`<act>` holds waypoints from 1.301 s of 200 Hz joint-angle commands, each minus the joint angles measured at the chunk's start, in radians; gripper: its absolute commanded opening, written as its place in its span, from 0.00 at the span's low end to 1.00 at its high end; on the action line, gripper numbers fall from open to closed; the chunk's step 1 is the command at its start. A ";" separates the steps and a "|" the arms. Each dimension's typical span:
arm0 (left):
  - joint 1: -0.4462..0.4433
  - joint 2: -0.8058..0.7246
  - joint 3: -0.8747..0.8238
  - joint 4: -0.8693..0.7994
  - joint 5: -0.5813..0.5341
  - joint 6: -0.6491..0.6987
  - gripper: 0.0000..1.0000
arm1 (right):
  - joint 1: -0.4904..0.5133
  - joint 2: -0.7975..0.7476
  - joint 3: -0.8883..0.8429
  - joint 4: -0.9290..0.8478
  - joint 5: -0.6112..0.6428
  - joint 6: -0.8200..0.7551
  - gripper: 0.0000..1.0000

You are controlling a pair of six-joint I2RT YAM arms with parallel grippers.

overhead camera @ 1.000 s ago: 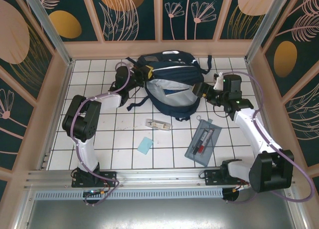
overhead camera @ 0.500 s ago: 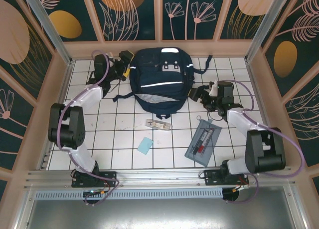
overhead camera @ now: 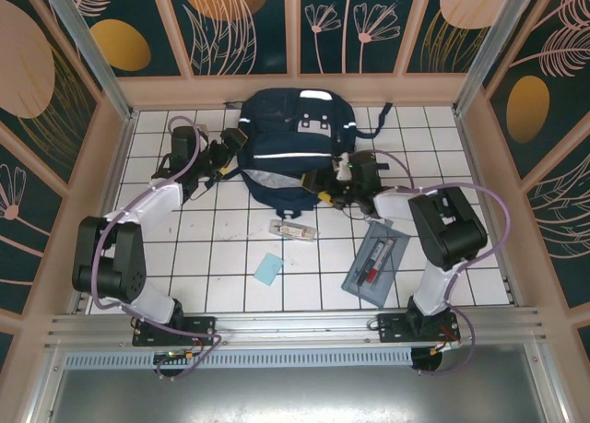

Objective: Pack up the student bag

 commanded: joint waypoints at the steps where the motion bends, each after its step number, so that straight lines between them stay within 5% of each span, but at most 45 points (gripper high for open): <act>1: -0.002 -0.056 -0.006 -0.028 -0.048 0.053 0.99 | 0.109 0.054 0.178 0.114 -0.038 0.040 0.98; 33: -0.003 -0.085 -0.006 -0.031 -0.088 0.059 0.99 | 0.173 0.131 0.396 -0.098 -0.086 -0.032 0.97; 65: -0.003 -0.127 -0.085 0.032 -0.096 -0.010 0.98 | 0.145 -0.001 0.359 -0.328 0.034 -0.159 0.98; 110: -0.038 -0.190 -0.247 0.230 -0.047 -0.198 0.98 | -0.048 -0.140 0.275 -0.478 0.195 -0.227 0.98; 134: -0.113 -0.200 -0.241 0.211 -0.093 -0.194 0.98 | -0.139 -0.108 0.302 -0.476 0.171 -0.258 0.97; 166: -0.177 -0.185 -0.284 0.262 -0.142 -0.248 0.98 | -0.215 0.061 0.451 -0.541 0.290 -0.332 0.95; 225: -0.194 -0.148 -0.333 0.311 -0.162 -0.290 0.98 | -0.257 0.369 0.692 -0.525 0.172 -0.315 0.78; 260: -0.194 -0.121 -0.333 0.306 -0.170 -0.267 0.99 | -0.249 0.448 0.743 -0.464 0.075 -0.248 0.53</act>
